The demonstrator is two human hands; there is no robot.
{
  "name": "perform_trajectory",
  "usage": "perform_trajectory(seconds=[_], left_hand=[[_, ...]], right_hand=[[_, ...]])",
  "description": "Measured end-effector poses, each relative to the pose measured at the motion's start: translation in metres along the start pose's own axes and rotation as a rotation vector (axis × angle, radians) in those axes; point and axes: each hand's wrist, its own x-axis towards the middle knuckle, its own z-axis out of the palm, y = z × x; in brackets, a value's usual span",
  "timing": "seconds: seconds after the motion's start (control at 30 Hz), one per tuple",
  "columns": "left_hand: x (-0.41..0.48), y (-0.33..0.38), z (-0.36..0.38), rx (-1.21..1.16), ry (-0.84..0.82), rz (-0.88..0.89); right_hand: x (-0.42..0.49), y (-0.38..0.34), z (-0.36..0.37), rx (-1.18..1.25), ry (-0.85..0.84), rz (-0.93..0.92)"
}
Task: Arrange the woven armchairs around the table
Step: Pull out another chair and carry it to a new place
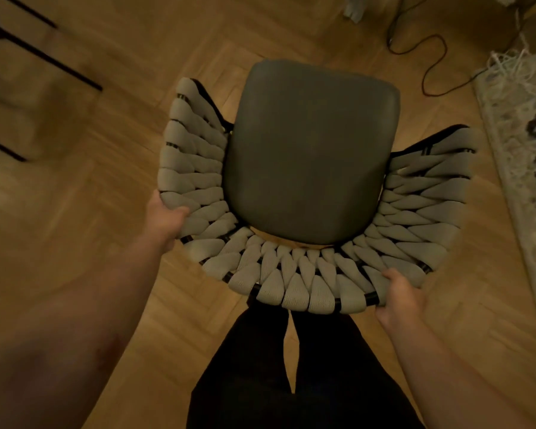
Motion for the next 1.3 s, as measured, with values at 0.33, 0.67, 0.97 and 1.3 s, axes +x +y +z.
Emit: perform_trajectory(seconds=[0.33,0.67,0.97,1.3], left_hand=[[-0.053,-0.087,-0.024,-0.179,0.169,-0.105],[-0.078,-0.129,-0.021,-0.327,0.3,-0.195],[-0.116,-0.15,0.004,-0.473,0.467,-0.34],[-0.172,-0.165,0.053,-0.675,0.584,-0.498]], right_hand=[[-0.009,-0.019,0.007,-0.235,-0.065,-0.123],[-0.003,-0.05,0.042,-0.394,-0.173,-0.202],[0.004,-0.092,0.09,-0.661,-0.256,-0.266],[0.007,-0.127,0.109,-0.861,-0.35,-0.318]])
